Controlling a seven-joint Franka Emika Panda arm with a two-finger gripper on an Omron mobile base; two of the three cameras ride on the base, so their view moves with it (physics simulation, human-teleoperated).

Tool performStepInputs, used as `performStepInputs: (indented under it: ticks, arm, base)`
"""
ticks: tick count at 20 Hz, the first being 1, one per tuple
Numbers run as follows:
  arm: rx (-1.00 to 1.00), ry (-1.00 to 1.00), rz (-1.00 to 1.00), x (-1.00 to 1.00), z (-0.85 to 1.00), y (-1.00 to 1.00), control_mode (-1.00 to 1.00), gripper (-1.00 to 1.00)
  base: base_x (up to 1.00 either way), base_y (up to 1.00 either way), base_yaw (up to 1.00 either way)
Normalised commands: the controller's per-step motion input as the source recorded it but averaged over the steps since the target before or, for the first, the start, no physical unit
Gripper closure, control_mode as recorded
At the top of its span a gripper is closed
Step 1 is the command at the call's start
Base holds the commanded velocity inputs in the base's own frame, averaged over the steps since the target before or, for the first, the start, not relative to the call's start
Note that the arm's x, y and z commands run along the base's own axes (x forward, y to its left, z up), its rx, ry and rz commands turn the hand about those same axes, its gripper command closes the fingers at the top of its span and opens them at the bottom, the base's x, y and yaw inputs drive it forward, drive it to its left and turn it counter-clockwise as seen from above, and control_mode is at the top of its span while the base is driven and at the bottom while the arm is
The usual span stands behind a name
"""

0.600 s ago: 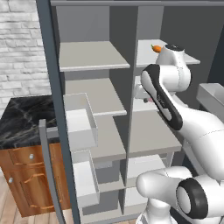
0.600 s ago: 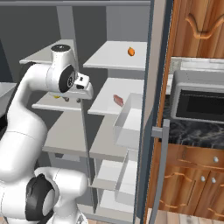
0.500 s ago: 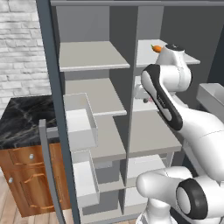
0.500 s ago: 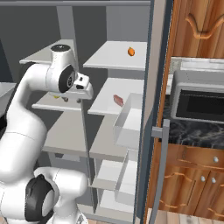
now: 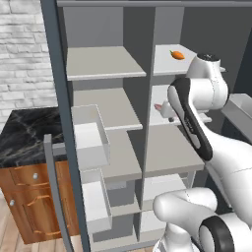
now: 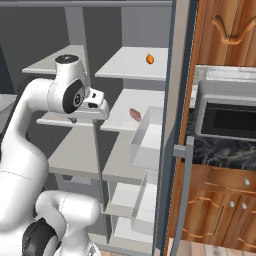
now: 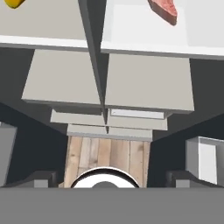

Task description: There's a steak in the fridge that needs to be moved to the freezer for freezing. Pick up the steak from the fridge, place it on any shelf in the freezer, and close the fridge and freezer doors when done.

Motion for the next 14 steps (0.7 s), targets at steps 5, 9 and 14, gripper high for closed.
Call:
performStepInputs:
  ticks: [5,9,14]
  arm:
    - [-0.03,-0.04,0.0,0.2,0.0,-0.47,-1.0,-1.0]
    - [0.0,0.0,0.05,0.44,-0.05,-0.32,-1.0,-1.0]
    - [0.0,-0.11,0.09,0.39,-0.2,-0.21,-1.0,-1.0]
  base:
    - [0.0,0.0,0.0]
    - [0.0,0.0,0.0]
    - [0.0,0.0,0.0]
